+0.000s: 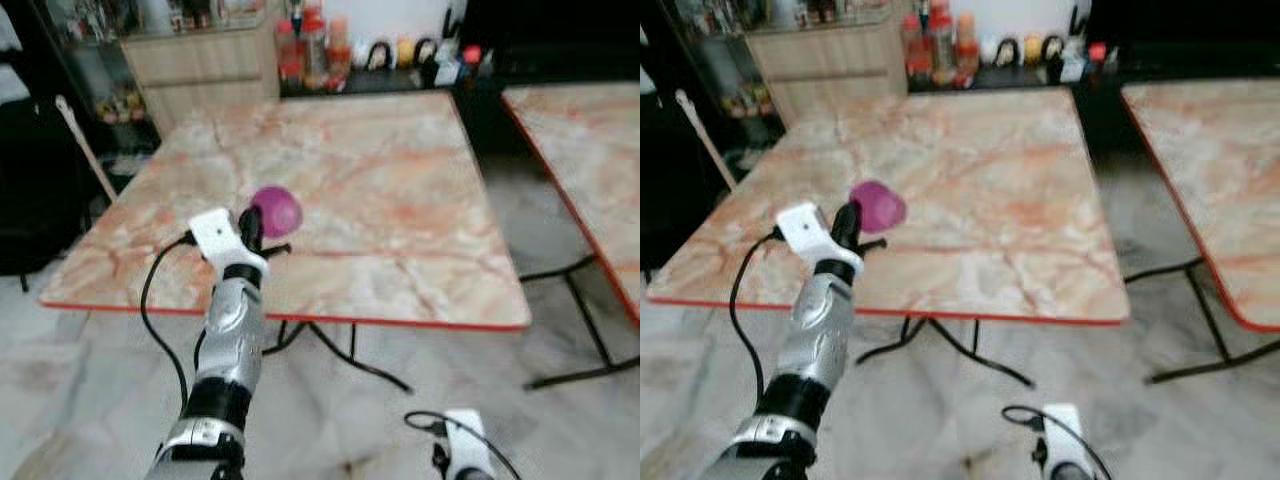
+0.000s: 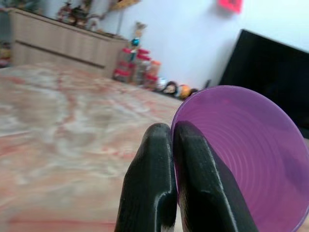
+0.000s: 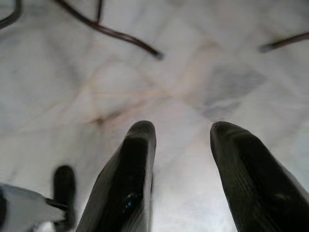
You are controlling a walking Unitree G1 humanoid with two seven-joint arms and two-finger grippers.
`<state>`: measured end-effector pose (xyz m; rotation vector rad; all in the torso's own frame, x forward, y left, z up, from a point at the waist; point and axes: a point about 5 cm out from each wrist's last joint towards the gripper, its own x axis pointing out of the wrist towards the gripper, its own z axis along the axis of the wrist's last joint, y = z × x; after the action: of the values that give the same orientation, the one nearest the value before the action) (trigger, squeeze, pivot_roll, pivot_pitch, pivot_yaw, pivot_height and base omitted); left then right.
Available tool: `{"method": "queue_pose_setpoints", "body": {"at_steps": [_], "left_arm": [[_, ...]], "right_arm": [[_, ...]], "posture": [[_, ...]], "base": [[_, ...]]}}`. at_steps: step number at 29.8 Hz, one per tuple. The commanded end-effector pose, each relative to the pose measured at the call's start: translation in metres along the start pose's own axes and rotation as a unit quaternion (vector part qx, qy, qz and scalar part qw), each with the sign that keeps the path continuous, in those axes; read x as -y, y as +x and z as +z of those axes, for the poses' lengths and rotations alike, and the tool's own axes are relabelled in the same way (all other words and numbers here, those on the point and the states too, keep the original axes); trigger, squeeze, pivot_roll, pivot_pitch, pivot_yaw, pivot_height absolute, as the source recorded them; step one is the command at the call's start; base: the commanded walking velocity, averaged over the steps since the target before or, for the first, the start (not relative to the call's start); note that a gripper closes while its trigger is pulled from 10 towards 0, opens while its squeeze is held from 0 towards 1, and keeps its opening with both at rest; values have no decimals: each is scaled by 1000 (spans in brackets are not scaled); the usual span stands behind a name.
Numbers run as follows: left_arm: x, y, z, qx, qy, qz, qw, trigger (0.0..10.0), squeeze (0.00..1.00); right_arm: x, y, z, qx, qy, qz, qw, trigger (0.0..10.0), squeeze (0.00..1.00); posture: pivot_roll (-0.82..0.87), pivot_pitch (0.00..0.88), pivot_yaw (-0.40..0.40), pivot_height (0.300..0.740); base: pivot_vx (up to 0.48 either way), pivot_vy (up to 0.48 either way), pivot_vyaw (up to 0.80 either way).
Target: Setting the table
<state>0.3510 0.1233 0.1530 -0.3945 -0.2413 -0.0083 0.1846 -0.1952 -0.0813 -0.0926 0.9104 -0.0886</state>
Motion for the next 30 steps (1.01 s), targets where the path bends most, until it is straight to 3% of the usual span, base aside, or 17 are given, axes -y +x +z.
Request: {"method": "queue_pose_setpoints", "body": {"at_steps": [1,18,24,30], "left_arm": [[-9,1,4,6,10,11,1000,10000,0],[-12,0,5,12,11,20,1000,10000,0],[-21,-6,3,7,18,30,999,10000,0],[-42,-24,-13,-26,49,50,997,10000,0]], "right_arm": [[-12,0,0,-3,9,14,1000,10000,0],[-8,1,7,12,-7,16,1000,10000,0],[-10,1,8,14,-10,19,1000,10000,0],[-12,1,6,12,-10,22,1000,10000,0]], "posture": [[26,5,74,740],[36,0,54,740],[42,0,59,740],[41,0,67,740]], "base": [[0,-304,-775],[0,-305,0],[0,-311,0],[0,-311,0]]}}
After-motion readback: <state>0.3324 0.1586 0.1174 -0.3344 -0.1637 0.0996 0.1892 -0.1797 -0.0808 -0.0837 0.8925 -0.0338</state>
